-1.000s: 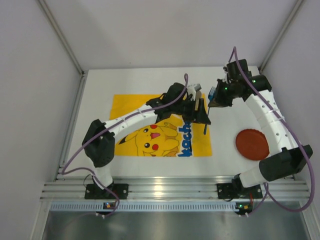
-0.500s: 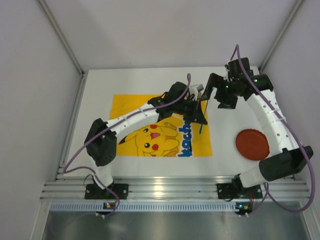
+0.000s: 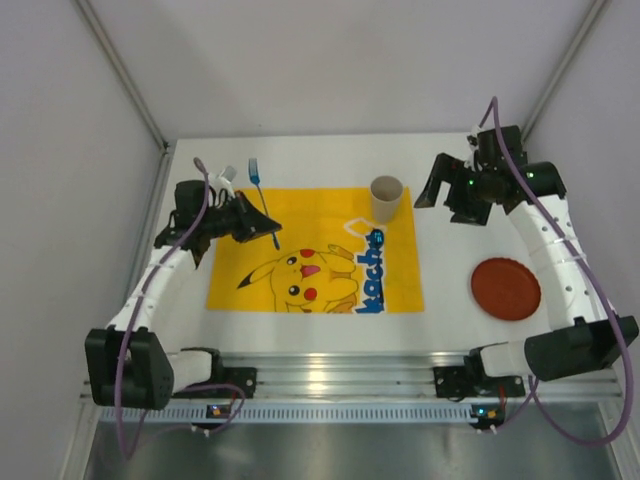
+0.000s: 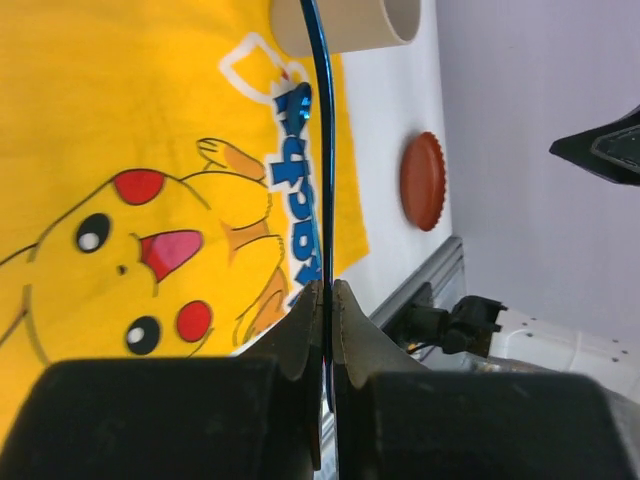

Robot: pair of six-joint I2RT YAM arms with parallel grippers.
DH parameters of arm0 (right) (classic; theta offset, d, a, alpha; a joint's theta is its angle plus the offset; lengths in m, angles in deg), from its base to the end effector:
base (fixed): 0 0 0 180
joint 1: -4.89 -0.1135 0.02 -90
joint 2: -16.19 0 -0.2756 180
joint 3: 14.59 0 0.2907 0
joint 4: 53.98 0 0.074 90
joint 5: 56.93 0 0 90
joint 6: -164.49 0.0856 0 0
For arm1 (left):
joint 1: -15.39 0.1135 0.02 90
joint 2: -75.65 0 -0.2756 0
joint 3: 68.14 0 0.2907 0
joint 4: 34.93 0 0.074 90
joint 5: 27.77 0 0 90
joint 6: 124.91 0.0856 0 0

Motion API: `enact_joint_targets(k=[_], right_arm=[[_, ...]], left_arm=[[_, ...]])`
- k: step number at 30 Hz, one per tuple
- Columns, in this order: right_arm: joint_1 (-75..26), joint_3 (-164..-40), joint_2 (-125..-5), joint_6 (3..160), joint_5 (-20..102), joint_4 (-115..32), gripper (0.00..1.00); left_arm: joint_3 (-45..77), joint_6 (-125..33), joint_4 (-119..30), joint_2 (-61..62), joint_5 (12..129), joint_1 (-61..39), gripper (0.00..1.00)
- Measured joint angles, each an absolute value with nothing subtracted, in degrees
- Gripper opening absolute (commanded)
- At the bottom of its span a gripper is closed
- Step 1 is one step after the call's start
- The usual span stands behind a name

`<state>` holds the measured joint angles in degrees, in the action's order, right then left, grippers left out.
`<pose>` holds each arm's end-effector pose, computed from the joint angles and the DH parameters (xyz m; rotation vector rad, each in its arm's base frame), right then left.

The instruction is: Set the dinner table for one person

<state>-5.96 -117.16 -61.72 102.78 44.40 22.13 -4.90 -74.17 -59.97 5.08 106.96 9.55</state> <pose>0.3159 0.0777 0.3808 0.2957 2.5049 0.5309 0.3227 -0.0936 0.2641 -0.1534 2.2179 -1.2814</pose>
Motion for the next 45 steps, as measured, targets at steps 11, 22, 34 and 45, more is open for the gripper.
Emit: enact_joint_targets(k=[11,22,34,45], right_arm=[[-5.79,-113.13,-61.46,100.29,46.66,22.22,1.0],[-5.68,-110.97,-61.4,99.18,47.18,22.16,1.0],[-5.42,-109.68,-61.42,98.91,47.94,22.02,1.0],[-5.4,-109.75,-62.75,98.34,47.86,21.83,1.0]], left_arm=[[-5.36,-61.76,-70.89,-13.24,114.98,20.93,0.0],[-2.1,-60.73,-75.53,-26.24,120.43,20.87,0.0],[1.73,-55.77,-92.49,-29.54,109.35,23.27,0.54],[11.56,-54.26,-102.54,-27.97,90.55,24.12,0.57]])
